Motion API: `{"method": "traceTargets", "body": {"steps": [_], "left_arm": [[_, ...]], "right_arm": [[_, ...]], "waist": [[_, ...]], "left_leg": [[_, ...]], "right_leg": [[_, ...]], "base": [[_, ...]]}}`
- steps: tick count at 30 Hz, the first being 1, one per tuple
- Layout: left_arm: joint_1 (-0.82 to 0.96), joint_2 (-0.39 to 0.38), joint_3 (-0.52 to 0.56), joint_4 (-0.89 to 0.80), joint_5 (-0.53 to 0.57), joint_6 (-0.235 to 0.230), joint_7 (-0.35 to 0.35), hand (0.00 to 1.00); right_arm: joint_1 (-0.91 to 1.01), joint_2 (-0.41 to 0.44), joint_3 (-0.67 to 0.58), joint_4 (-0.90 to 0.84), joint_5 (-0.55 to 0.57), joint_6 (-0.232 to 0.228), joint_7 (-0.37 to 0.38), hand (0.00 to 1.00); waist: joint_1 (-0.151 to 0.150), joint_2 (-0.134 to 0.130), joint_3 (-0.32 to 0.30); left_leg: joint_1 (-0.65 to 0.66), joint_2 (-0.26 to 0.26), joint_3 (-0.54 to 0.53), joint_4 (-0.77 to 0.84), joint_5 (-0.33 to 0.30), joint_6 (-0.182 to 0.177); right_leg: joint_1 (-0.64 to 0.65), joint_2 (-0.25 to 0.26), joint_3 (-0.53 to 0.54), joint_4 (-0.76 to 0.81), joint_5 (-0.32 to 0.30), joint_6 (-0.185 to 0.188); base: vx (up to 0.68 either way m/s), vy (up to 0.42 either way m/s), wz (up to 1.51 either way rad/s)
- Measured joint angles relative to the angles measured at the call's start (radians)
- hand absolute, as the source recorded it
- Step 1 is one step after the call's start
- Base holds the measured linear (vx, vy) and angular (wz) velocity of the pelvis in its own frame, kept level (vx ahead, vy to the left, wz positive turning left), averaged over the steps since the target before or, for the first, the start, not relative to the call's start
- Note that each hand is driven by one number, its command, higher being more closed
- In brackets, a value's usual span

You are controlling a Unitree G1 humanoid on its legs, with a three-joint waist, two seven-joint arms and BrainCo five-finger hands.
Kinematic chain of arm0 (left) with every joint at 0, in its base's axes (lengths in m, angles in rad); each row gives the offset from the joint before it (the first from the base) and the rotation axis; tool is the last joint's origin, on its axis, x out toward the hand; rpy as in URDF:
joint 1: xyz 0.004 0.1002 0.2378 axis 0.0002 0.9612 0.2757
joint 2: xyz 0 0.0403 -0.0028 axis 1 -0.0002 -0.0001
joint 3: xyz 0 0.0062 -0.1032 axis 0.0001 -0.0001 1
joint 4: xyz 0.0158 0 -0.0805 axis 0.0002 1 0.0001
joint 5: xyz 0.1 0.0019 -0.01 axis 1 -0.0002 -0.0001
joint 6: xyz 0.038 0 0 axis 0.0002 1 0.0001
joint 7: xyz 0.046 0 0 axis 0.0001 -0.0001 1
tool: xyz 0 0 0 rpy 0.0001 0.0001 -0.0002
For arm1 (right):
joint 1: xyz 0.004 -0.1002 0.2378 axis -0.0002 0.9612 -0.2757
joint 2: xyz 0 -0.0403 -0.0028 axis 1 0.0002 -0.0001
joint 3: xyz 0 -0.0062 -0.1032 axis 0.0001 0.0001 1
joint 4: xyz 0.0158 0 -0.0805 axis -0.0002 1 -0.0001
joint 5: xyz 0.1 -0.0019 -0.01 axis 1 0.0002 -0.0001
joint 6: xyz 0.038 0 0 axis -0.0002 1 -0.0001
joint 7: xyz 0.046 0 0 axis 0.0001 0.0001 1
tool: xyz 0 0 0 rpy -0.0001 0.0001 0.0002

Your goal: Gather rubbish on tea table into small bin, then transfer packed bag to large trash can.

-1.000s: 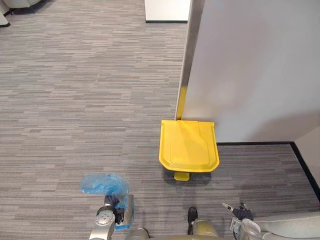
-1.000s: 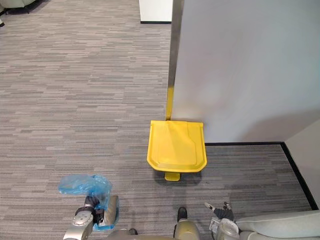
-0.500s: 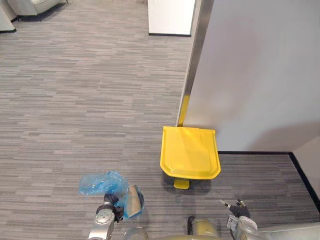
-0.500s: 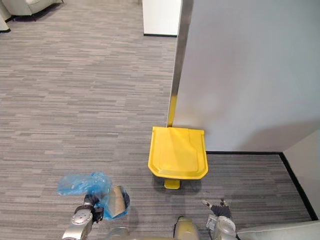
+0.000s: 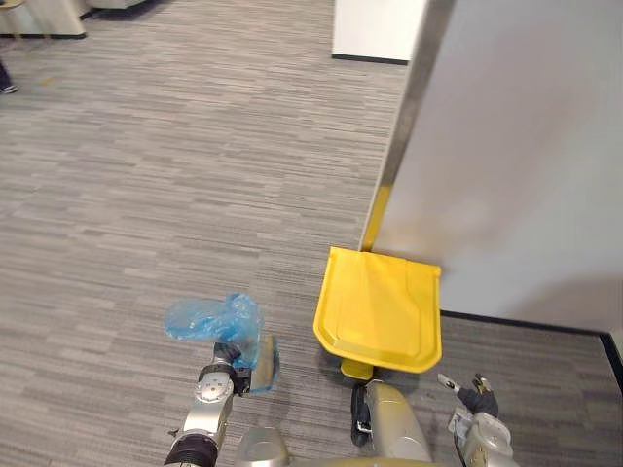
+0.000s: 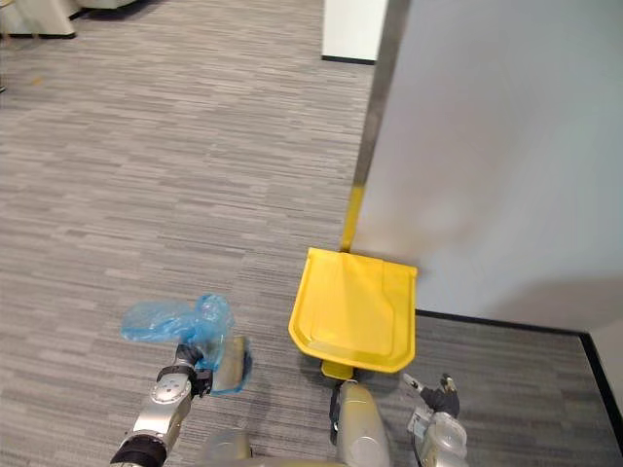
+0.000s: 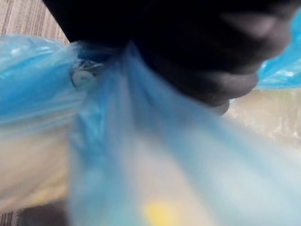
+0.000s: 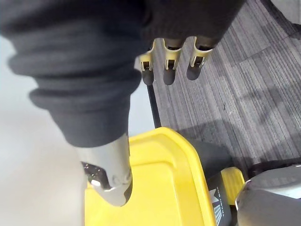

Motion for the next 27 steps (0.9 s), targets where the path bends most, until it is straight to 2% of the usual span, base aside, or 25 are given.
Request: {"method": "traceTargets", "body": {"steps": [1,3,12,13,20,24,25,26,27], "left_arm": [[0.001,-0.002,0.001,0.000,0.001,0.000,-0.003,1.00],[0.002,-0.013,0.008,-0.002,0.008,0.000,-0.008,1.00],[0.025,-0.036,0.018,-0.010,0.016,0.010,-0.007,1.00],[0.029,-0.036,0.018,-0.016,0.016,0.010,-0.007,1.00],[0.071,-0.038,0.017,-0.067,0.016,0.010,-0.005,1.00],[0.089,-0.038,0.005,-0.066,0.016,0.010,-0.005,1.00],[0.091,-0.040,0.002,-0.065,0.016,0.010,-0.005,1.00],[0.095,-0.052,0.000,-0.067,0.016,0.007,-0.006,1.00],[0.095,-0.048,0.000,-0.066,0.016,0.007,-0.005,1.00]], "right_arm": [[0.005,0.003,-0.006,0.000,0.000,0.002,0.001,0.00],[0.008,0.013,-0.023,0.001,0.002,0.007,0.002,0.00],[-0.012,0.019,-0.008,-0.020,0.028,0.017,0.004,0.00],[-0.012,0.019,-0.008,-0.031,0.028,0.017,0.004,0.00],[-0.002,0.017,0.023,-0.040,0.025,0.017,0.004,0.00],[0.037,0.019,0.038,-0.038,0.013,0.018,0.005,0.00],[0.047,0.019,0.037,-0.037,0.011,0.018,0.005,0.00],[0.059,0.027,0.038,-0.035,0.008,0.020,0.005,0.00],[0.080,0.040,0.040,-0.028,0.008,0.021,0.005,0.00]], "waist": [[0.000,0.002,-0.001],[-0.002,0.023,-0.006],[-0.001,0.036,-0.028],[-0.002,0.038,-0.032],[0.002,0.030,-0.058],[0.001,0.004,-0.079],[0.001,0.006,-0.084],[0.001,0.028,-0.093],[-0.009,0.002,-0.108]], "left_leg": [[-0.003,0.003,-0.011,0.006,-0.004,-0.006],[-0.028,0.030,-0.041,0.031,-0.025,-0.030],[-0.040,0.072,-0.007,0.030,-0.024,-0.032],[-0.040,0.077,0.002,0.030,-0.018,-0.044],[-0.012,0.076,0.046,0.001,-0.001,-0.072],[0.001,0.072,0.071,-0.046,0.003,-0.075],[-0.005,0.076,0.068,-0.051,0.014,-0.073],[-0.016,0.091,0.060,-0.087,0.052,-0.083],[-0.025,0.075,0.043,-0.118,0.086,-0.087]], "right_leg": [[0.000,0.001,-0.002,0.012,-0.012,-0.001],[-0.004,0.007,-0.038,0.022,-0.026,-0.017],[-0.028,0.052,-0.029,0.014,-0.017,-0.042],[-0.027,0.056,-0.027,0.007,-0.009,-0.048],[-0.008,0.064,-0.004,-0.031,0.038,-0.044],[-0.003,0.053,0.017,-0.068,0.082,-0.024],[0.004,0.054,0.012,-0.093,0.098,-0.018],[0.005,0.064,0.009,-0.073,0.110,-0.018],[-0.002,0.038,0.012,0.100,0.047,-0.014]], "base": [[0.13,-0.101,0.46],[0.11,-0.046,0.28],[0.07,-0.026,-0.09],[0.01,-0.010,-0.17],[-0.06,-0.001,-0.10],[-0.16,-0.023,0.04],[-0.22,-0.025,0.15],[-0.20,-0.040,0.34],[-0.21,-0.089,0.38]]}}
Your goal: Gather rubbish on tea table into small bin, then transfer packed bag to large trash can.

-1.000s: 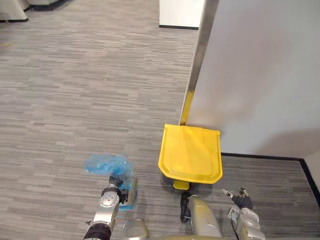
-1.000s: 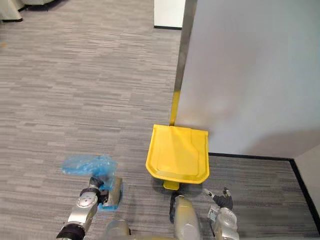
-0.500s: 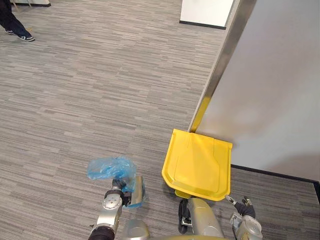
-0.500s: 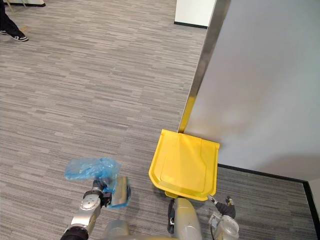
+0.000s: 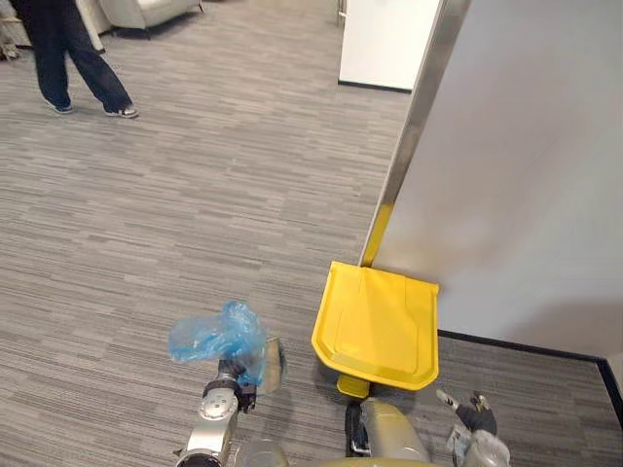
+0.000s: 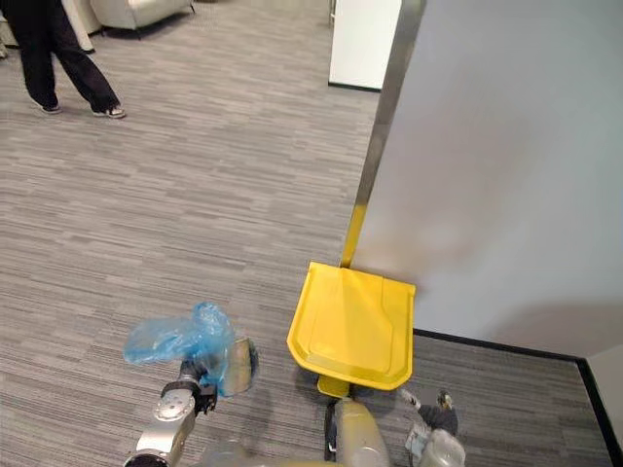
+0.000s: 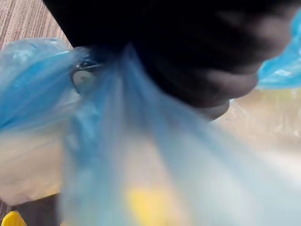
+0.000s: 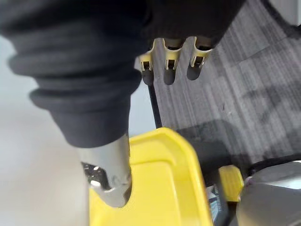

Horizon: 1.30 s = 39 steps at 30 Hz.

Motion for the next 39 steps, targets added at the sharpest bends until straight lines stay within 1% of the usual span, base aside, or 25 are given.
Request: {"method": "traceTargets", "body": {"steps": [1,2,3,4,5,6,7,8,9,11,12,13,15,16,17,18,19,20,21,22,24,26,30,34,39], "left_arm": [[0.000,0.001,0.000,0.000,0.000,0.000,0.001,1.00],[0.004,0.001,0.004,0.000,0.000,0.000,0.002,1.00],[0.009,0.001,0.013,0.000,-0.002,0.003,0.003,1.00],[0.009,-0.001,0.027,0.003,-0.003,0.010,0.004,1.00],[0.010,-0.026,0.046,0.020,-0.003,0.025,0.004,1.00],[0.008,-0.046,0.057,0.029,-0.004,0.022,0.004,1.00],[0.011,-0.043,0.067,0.028,-0.004,0.012,0.003,1.00],[0.000,-0.031,0.076,0.056,-0.004,0.013,0.005,1.00],[-0.016,-0.032,0.070,0.094,-0.004,0.023,0.002,1.00],[-0.016,-0.029,0.068,0.100,-0.004,0.020,0.002,1.00],[-0.013,-0.022,0.068,0.100,-0.005,0.020,0.003,1.00],[-0.008,-0.017,0.066,0.100,-0.006,0.021,0.003,1.00],[-0.005,-0.001,0.063,0.100,-0.023,0.021,0.004,1.00],[0.001,0.009,0.054,0.100,-0.024,0.021,0.005,1.00],[0.002,0.009,0.052,0.100,-0.025,0.021,0.005,1.00],[0.002,0.009,0.045,0.100,-0.025,0.022,0.004,1.00],[0.001,0.009,0.037,0.099,-0.025,0.020,0.003,1.00],[0.003,0.008,0.036,0.100,-0.025,0.020,0.003,1.00],[0.005,0.010,0.037,0.100,-0.024,0.020,0.003,1.00],[0.004,0.017,0.038,0.101,-0.024,0.020,0.004,1.00],[0.008,0.034,0.037,0.119,-0.024,0.021,0.005,1.00],[0.013,0.037,0.037,0.140,-0.024,0.021,0.005,1.00],[0.014,0.042,0.037,0.158,-0.023,0.021,0.005,1.00],[0.014,0.058,0.037,0.181,-0.022,0.021,0.006,1.00],[0.004,0.065,0.036,0.186,-0.022,0.020,0.005,1.00]], "right_arm": [[0.010,0.003,0.001,0.005,0.000,0.000,0.000,0.00],[0.016,0.001,0.006,0.022,0.000,0.000,0.000,0.00],[0.012,-0.002,0.011,0.040,0.000,-0.001,0.000,0.00],[0.002,-0.007,0.011,0.048,-0.001,-0.001,0.001,0.00],[-0.020,-0.012,0.017,0.054,-0.001,-0.003,0.001,0.00],[-0.060,-0.035,0.019,0.070,-0.003,-0.012,0.000,0.00],[-0.086,-0.036,0.020,0.090,-0.004,-0.018,0.000,0.00],[-0.119,-0.046,0.030,0.144,-0.009,-0.022,-0.001,0.00],[-0.130,-0.069,0.038,0.175,-0.012,-0.019,-0.001,0.00],[-0.119,-0.082,0.041,0.189,-0.012,-0.019,-0.004,0.00],[-0.121,-0.093,0.041,0.196,-0.012,-0.020,-0.005,0.00],[-0.124,-0.104,0.046,0.204,-0.011,-0.020,-0.006,0.00],[-0.130,-0.110,0.051,0.211,-0.011,-0.020,-0.007,0.00],[-0.135,-0.107,0.053,0.212,-0.011,-0.020,-0.007,0.00],[-0.136,-0.105,0.049,0.211,-0.011,-0.022,-0.007,0.00],[-0.137,-0.104,0.044,0.211,-0.012,-0.023,-0.007,0.00],[-0.134,-0.104,0.038,0.213,-0.012,-0.024,-0.007,0.00],[-0.133,-0.106,0.037,0.217,-0.011,-0.025,-0.007,0.00],[-0.135,-0.109,0.036,0.226,-0.011,-0.027,-0.007,0.00],[-0.142,-0.104,0.037,0.235,-0.011,-0.025,-0.006,0.00],[-0.136,-0.100,0.037,0.238,-0.011,-0.025,-0.006,0.00],[-0.133,-0.105,0.037,0.247,-0.011,-0.025,-0.006,0.00],[-0.127,-0.105,0.037,0.267,-0.011,-0.025,-0.006,0.00],[-0.134,-0.107,0.037,0.270,-0.012,-0.025,-0.006,0.00],[-0.153,-0.112,0.041,0.274,-0.013,-0.025,-0.006,0.00]], "waist": [[-0.002,-0.010,-0.007],[0.008,-0.024,-0.017],[0.010,-0.049,-0.031],[0.008,-0.048,-0.036],[0.024,-0.016,-0.051],[0.045,0.022,-0.068],[0.053,0.003,-0.064],[0.032,-0.017,-0.069],[0.007,0.006,-0.061],[0.009,0.023,-0.057],[0.009,0.030,-0.040],[0.008,0.037,-0.037],[0.009,0.034,-0.035],[0.009,0.033,-0.035],[0.010,0.028,-0.031],[0.008,0.027,-0.031],[0.000,0.025,-0.030],[-0.005,0.027,-0.030],[-0.017,0.039,-0.036],[-0.017,0.033,-0.037],[-0.016,0.031,-0.038],[-0.017,0.038,-0.038],[-0.019,0.044,-0.041],[-0.020,0.044,-0.042],[-0.020,0.044,-0.042]], "left_leg": [[-0.001,-0.003,-0.005,-0.011,0.013,-0.004],[-0.006,-0.003,-0.010,-0.013,0.024,-0.015],[-0.023,-0.008,-0.006,0.003,0.029,-0.024],[-0.039,-0.002,-0.004,0.010,0.031,-0.026],[-0.072,0.004,0.010,-0.011,0.032,-0.021],[-0.098,-0.027,0.065,-0.080,0.079,0.030],[-0.095,-0.063,0.075,-0.108,0.120,0.047],[-0.109,-0.080,0.086,-0.148,0.158,0.030],[-0.128,-0.064,0.079,-0.158,0.192,0.031],[-0.154,-0.048,0.083,-0.166,0.222,0.047],[-0.164,-0.043,0.076,-0.173,0.240,0.023],[-0.177,-0.041,0.060,-0.184,0.254,-0.001],[-0.198,-0.046,0.038,-0.220,0.299,-0.003],[-0.200,-0.047,0.032,-0.255,0.323,0.003],[-0.206,-0.042,0.040,-0.208,0.298,0.043],[-0.205,-0.049,0.046,-0.163,0.272,0.073],[-0.181,-0.064,0.054,-0.150,0.254,0.081],[-0.161,-0.070,0.059,-0.175,0.251,0.079],[-0.120,-0.083,0.063,-0.277,0.248,0.048],[-0.113,-0.092,0.067,-0.312,0.258,0.042],[-0.103,-0.115,0.085,-0.355,0.270,0.049],[-0.096,-0.129,0.089,-0.356,0.270,0.050],[-0.061,-0.143,0.096,-0.380,0.270,0.051],[-0.028,-0.142,0.112,-0.380,0.274,0.060],[0.003,-0.145,0.113,-0.382,0.271,0.063]], "right_leg": [[0.013,-0.013,-0.001,0.063,-0.029,0.008],[0.053,-0.042,-0.008,0.159,-0.078,0.012],[0.067,-0.074,-0.037,0.146,-0.121,0.039],[0.070,-0.069,-0.078,0.113,-0.131,0.035],[0.104,-0.017,-0.092,-0.088,-0.142,0.033],[0.127,0.005,-0.089,-0.194,-0.147,-0.007],[0.114,-0.033,-0.100,-0.135,-0.156,-0.010],[0.158,-0.035,-0.060,-0.236,-0.195,-0.011],[0.166,-0.016,-0.072,-0.293,-0.147,-0.024],[0.169,0.003,-0.088,-0.351,-0.103,-0.037],[0.163,0.010,-0.096,-0.360,-0.087,-0.044],[0.149,0.013,-0.107,-0.359,-0.079,-0.049],[0.126,0.010,-0.125,-0.379,-0.053,-0.059],[0.126,0.007,-0.143,-0.415,-0.023,-0.070],[0.129,-0.001,-0.151,-0.434,0.001,-0.077],[0.137,-0.011,-0.165,-0.447,0.010,-0.074],[0.150,-0.023,-0.177,-0.476,0.022,-0.067],[0.159,-0.023,-0.179,-0.499,0.029,-0.054],[0.175,-0.019,-0.186,-0.541,0.057,-0.035],[0.177,-0.026,-0.181,-0.557,0.069,-0.025],[0.208,-0.031,-0.163,-0.655,0.137,-0.004],[0.236,-0.034,-0.148,-0.702,0.168,0.004],[0.278,-0.036,-0.135,-0.749,0.182,0.018],[0.293,-0.021,-0.121,-0.754,0.185,0.014],[0.331,-0.017,-0.112,-0.779,0.186,0.013]], "base": [[-0.16,-0.159,0.35],[-0.15,-0.200,-0.02],[-0.09,-0.158,-0.15],[-0.13,-0.145,-0.61],[-0.16,-0.044,-1.22],[-0.19,-0.019,-1.48],[-0.19,0.001,-1.23],[-0.20,-0.071,-0.34],[-0.19,-0.097,-0.01],[-0.17,-0.066,0.16],[-0.17,-0.065,0.18],[-0.20,-0.070,0.27],[-0.16,-0.043,0.27],[-0.15,-0.007,0.16],[-0.21,0.011,0.23],[-0.15,0.041,0.36],[-0.17,0.071,0.40],[-0.14,0.118,0.40],[-0.09,0.106,0.23],[-0.07,0.153,0.20],[-0.07,0.176,-0.01],[-0.01,0.143,-0.15],[0.06,0.085,-0.08],[0.16,0.014,-0.12],[0.08,-0.001,-0.07]]}}
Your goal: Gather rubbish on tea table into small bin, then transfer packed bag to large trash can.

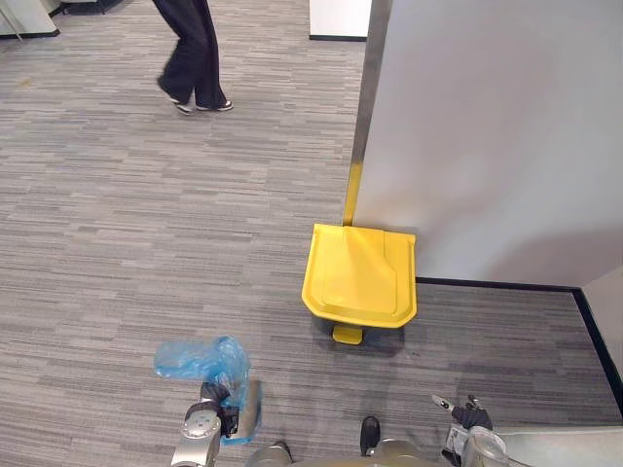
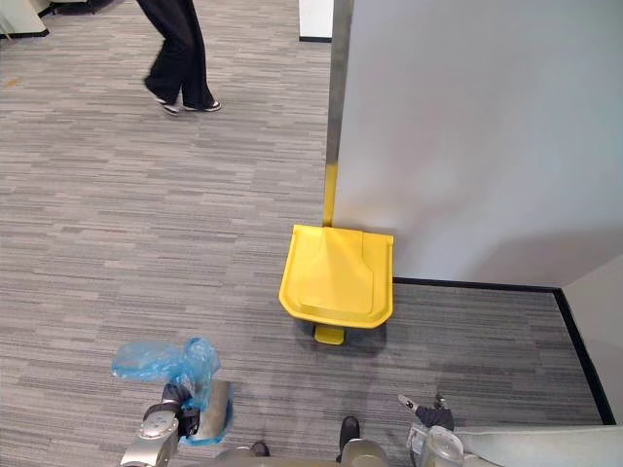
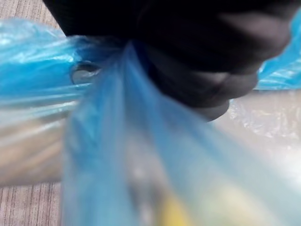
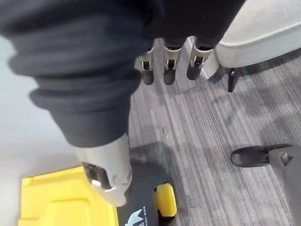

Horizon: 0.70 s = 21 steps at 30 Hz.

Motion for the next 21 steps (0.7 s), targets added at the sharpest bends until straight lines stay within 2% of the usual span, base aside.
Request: {"method": "traceTargets", "body": {"steps": [4,8,10,12,13,14,15,17,20,21], "left_arm": [[-0.001,0.000,0.000,0.000,0.000,-0.002,0.000,1.00],[0.002,0.000,0.002,0.000,0.000,-0.004,0.000,1.00],[0.002,0.000,0.003,-0.003,-0.001,-0.005,0.000,1.00],[0.003,0.001,0.001,-0.009,-0.001,-0.004,0.000,1.00],[0.004,0.000,0.001,-0.012,-0.001,-0.003,0.001,1.00],[0.005,0.002,0.001,-0.022,-0.001,-0.002,0.002,1.00],[0.008,0.013,0.001,-0.028,-0.001,0.000,0.004,1.00],[0.005,0.022,0.001,-0.037,-0.002,0.003,0.018,1.00],[-0.047,0.041,-0.021,-0.043,-0.003,0.003,0.018,1.00],[-0.072,0.039,-0.024,-0.052,-0.003,0.001,0.017,1.00]], "right_arm": [[-0.017,-0.009,0.018,0.000,-0.008,0.000,0.000,0.00],[-0.031,-0.017,0.024,0.000,-0.008,0.000,0.000,0.00],[-0.047,-0.022,0.026,0.000,-0.008,-0.001,0.000,0.00],[-0.032,-0.027,0.026,0.000,-0.007,0.000,0.000,0.00],[-0.019,-0.026,0.025,-0.003,-0.007,0.000,0.000,0.00],[-0.002,-0.021,0.025,-0.011,-0.007,0.001,0.000,0.00],[0.014,-0.008,0.022,-0.011,-0.006,0.004,0.000,0.00],[0.021,0.017,0.016,-0.026,-0.006,0.009,0.001,0.00],[0.051,0.036,-0.007,-0.086,0.004,0.008,0.000,0.00],[0.055,0.035,-0.031,-0.088,0.005,0.010,-0.001,0.00]], "waist": [[0.000,-0.001,0.000],[0.002,0.000,0.002],[0.004,0.000,0.003],[-0.001,-0.019,0.029],[-0.001,-0.023,0.032],[-0.002,-0.024,0.054],[0.001,-0.020,0.072],[0.005,-0.037,0.081],[-0.001,-0.045,0.106],[-0.003,-0.049,0.120]], "left_leg": [[-0.005,-0.003,0.005,0.018,-0.018,0.019],[-0.047,0.015,0.020,0.125,-0.093,0.030],[-0.096,0.021,0.027,0.204,-0.147,0.040],[-0.115,0.007,0.015,0.311,-0.228,0.057],[-0.114,0.004,0.009,0.334,-0.249,0.064],[-0.096,0.002,-0.006,0.371,-0.280,0.081],[-0.068,0.007,-0.008,0.393,-0.296,0.090],[-0.041,0.010,-0.012,0.411,-0.320,0.091],[-0.018,0.022,-0.045,0.467,-0.371,0.083],[-0.016,0.015,-0.070,0.499,-0.397,0.060]], "right_leg": [[-0.004,-0.003,0.015,0.000,0.000,0.000],[-0.027,0.004,0.048,0.036,-0.006,0.009],[-0.101,-0.007,0.063,0.147,-0.059,0.025],[-0.172,-0.049,0.082,0.368,-0.164,0.047],[-0.185,-0.063,0.080,0.425,-0.180,0.053],[-0.248,-0.083,0.084,0.602,-0.174,0.047],[-0.317,-0.079,0.084,0.732,-0.189,0.049],[-0.367,-0.067,0.070,0.719,-0.212,0.043],[-0.412,-0.041,0.024,0.421,-0.159,0.061],[-0.401,-0.040,0.011,0.304,-0.120,0.078]], "base": [[-0.01,0.020,-0.09],[-0.08,0.039,-0.23],[-0.13,0.064,-0.26],[-0.10,0.109,0.05],[-0.04,0.089,0.21],[0.06,0.076,0.16],[0.11,0.066,0.08],[0.16,-0.005,0.05],[0.25,-0.123,0.42],[0.22,-0.129,0.81]]}}
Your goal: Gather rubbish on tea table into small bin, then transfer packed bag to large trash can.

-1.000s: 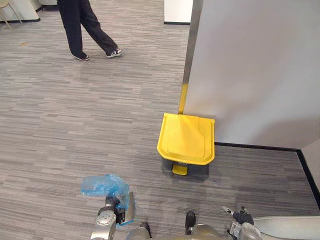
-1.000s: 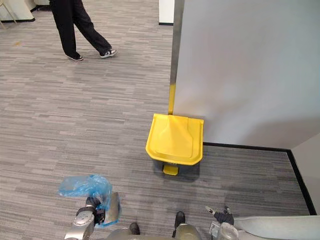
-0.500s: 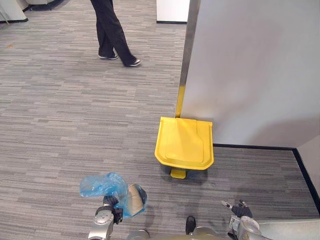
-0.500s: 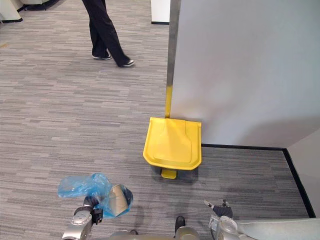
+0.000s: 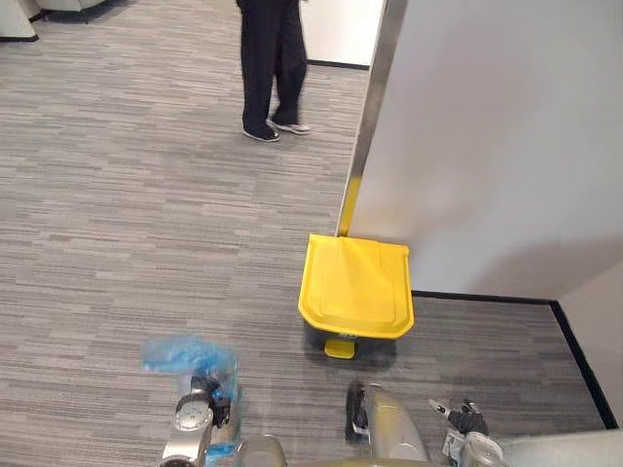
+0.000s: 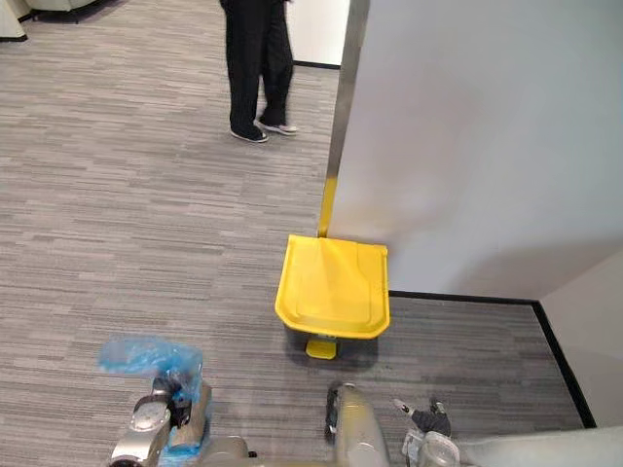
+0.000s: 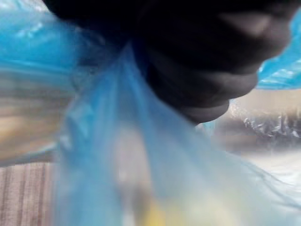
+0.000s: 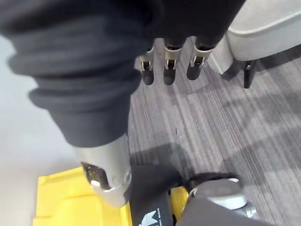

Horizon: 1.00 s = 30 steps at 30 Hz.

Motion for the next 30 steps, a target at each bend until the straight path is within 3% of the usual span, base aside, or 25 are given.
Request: {"method": "traceTargets", "body": {"steps": [1,2,3,7,8,11,13,17,19,23,28,30], "left_arm": [[-0.024,-0.021,0.000,-0.003,-0.001,-0.002,0.001,1.00],[-0.034,-0.033,-0.002,-0.004,-0.001,-0.002,0.001,1.00],[-0.047,-0.034,-0.011,-0.013,-0.001,-0.003,-0.001,1.00],[-0.051,-0.029,-0.015,-0.031,0.002,-0.004,-0.002,1.00],[-0.047,-0.042,-0.015,-0.047,0.002,-0.004,-0.001,1.00],[-0.061,-0.062,-0.016,-0.071,0.002,-0.005,-0.003,1.00],[-0.077,-0.084,-0.017,-0.079,0.002,-0.005,-0.006,1.00],[-0.089,-0.084,-0.018,-0.092,0.001,-0.004,-0.005,1.00],[-0.075,-0.073,-0.018,-0.107,0.001,-0.004,-0.005,1.00],[-0.029,-0.055,-0.027,-0.107,0.001,0.000,-0.006,1.00],[-0.032,-0.052,-0.046,-0.127,0.003,-0.001,-0.023,1.00],[-0.048,-0.051,-0.046,-0.131,0.005,-0.002,-0.023,1.00]], "right_arm": [[-0.003,-0.015,-0.014,-0.002,0.000,0.009,-0.001,0.00],[-0.006,-0.023,-0.022,-0.004,0.000,0.013,-0.001,0.00],[-0.017,-0.024,-0.032,-0.024,0.000,0.016,-0.001,0.00],[0.013,0.009,-0.098,-0.094,0.000,0.017,0.002,0.00],[0.027,0.021,-0.122,-0.094,0.005,0.020,0.002,0.00],[0.013,0.036,-0.120,-0.108,0.018,0.020,0.003,0.00],[0.008,0.039,-0.122,-0.111,0.038,0.020,0.004,0.00],[0.006,0.044,-0.116,-0.107,0.050,0.020,0.004,0.00],[0.002,0.054,-0.093,-0.106,0.057,0.019,0.005,0.00],[-0.022,0.050,0.021,-0.104,0.056,0.020,0.008,0.00],[-0.161,0.006,0.209,-0.135,0.035,0.015,0.026,0.00],[-0.226,-0.016,0.265,-0.162,0.024,0.000,0.027,0.00]], "waist": [[-0.005,0.012,0.010],[-0.005,0.033,0.019],[0.005,0.051,0.031],[0.002,0.037,0.031],[0.008,0.047,0.026],[-0.007,0.061,0.019],[-0.017,0.063,0.017],[-0.023,0.068,0.011],[-0.020,0.071,-0.020],[-0.008,0.064,-0.039],[0.005,0.077,-0.048],[0.004,0.090,-0.044]], "left_leg": [[0.012,0.011,-0.035,0.033,-0.037,-0.020],[0.023,0.019,-0.037,0.030,-0.042,-0.025],[0.034,0.029,-0.040,0.005,-0.034,-0.038],[0.091,0.029,-0.072,-0.006,-0.025,-0.048],[0.097,0.068,-0.087,0.052,-0.039,-0.062],[0.040,0.129,-0.102,0.097,-0.032,-0.081],[0.031,0.160,-0.092,0.090,-0.029,-0.088],[0.022,0.168,-0.062,0.042,-0.036,-0.102],[-0.017,0.170,-0.062,0.000,-0.080,-0.152],[-0.045,0.167,-0.061,-0.011,-0.080,-0.152],[-0.079,0.167,-0.079,-0.066,-0.074,-0.160],[-0.093,0.168,-0.110,-0.072,-0.036,-0.163]], "right_leg": [[0.013,0.008,-0.007,0.015,0.089,-0.035],[0.013,0.015,-0.013,0.039,0.077,-0.033],[-0.010,0.017,-0.013,0.096,0.033,-0.035],[-0.068,-0.015,0.003,0.369,-0.120,-0.066],[-0.070,-0.015,-0.022,0.465,-0.206,-0.094],[-0.083,0.007,-0.079,0.470,-0.236,-0.100],[-0.082,0.020,-0.102,0.462,-0.229,-0.120],[-0.097,0.014,-0.107,0.437,-0.209,-0.140],[-0.152,0.013,-0.111,0.423,-0.184,-0.130],[-0.187,0.022,-0.097,0.409,-0.163,-0.117],[-0.249,0.052,-0.098,0.406,-0.166,-0.113],[-0.249,0.060,-0.115,0.399,-0.166,-0.113]], "base": [[0.29,-0.119,0.69],[0.26,-0.065,0.39],[0.31,-0.092,0.11],[0.33,-0.207,0.38],[0.29,-0.184,0.32],[0.20,-0.181,0.24],[0.13,-0.180,0.16],[-0.03,-0.071,0.09],[-0.14,-0.032,0.00],[-0.09,-0.071,-0.05],[0.04,-0.117,-0.07],[0.05,-0.099,0.05]]}}
